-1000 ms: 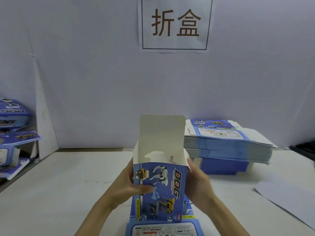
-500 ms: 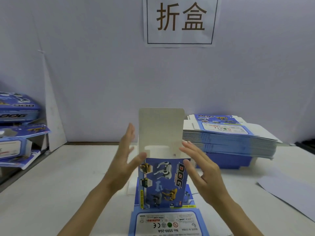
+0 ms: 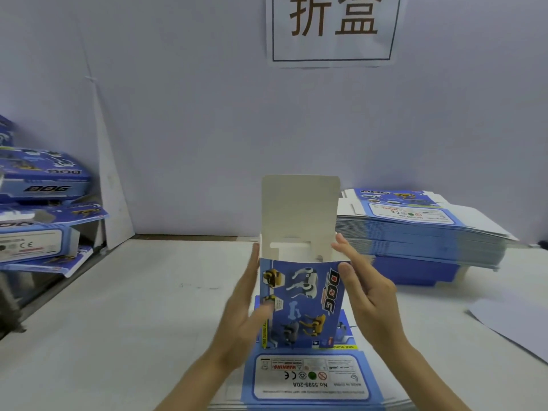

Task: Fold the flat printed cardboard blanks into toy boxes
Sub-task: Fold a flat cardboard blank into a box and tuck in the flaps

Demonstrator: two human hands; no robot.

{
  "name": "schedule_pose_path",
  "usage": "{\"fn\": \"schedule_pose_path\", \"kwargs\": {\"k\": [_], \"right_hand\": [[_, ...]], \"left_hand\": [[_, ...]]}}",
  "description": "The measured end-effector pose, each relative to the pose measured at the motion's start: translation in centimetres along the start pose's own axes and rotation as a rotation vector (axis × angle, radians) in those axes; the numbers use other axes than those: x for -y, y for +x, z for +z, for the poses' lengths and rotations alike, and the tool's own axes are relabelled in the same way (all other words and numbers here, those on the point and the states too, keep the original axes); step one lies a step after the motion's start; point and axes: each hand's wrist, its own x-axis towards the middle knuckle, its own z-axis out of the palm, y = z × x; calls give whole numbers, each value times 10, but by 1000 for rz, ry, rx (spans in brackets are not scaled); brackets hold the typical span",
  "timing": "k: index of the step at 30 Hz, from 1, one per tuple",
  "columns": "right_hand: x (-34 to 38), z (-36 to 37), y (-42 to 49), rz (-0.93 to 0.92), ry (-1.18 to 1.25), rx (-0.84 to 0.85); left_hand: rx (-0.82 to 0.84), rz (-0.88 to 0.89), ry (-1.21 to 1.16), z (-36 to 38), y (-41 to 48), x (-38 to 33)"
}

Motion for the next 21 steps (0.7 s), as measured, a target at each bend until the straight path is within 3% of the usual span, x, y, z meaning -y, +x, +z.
{"fn": "schedule_pose_path", "kwargs": {"k": [2, 5, 8, 13, 19, 21], "right_hand": [[1, 4, -4, 28, 61, -16], [4, -2, -2, 49, 84, 15], [8, -19, 13, 52, 73, 66], [22, -35, 71, -8, -113, -65], [34, -12, 147, 198, -6, 324], [23, -3, 159, 294, -1, 360]], "left_hand": [[-19, -44, -83, 10, -1, 4], [-53, -59, -25, 5, 7, 11], [-5, -215, -74, -2, 12, 22], [86, -306, -135, 0, 13, 46], [75, -322, -173, -2, 15, 56], [67, -336, -181, -1, 16, 59]]}}
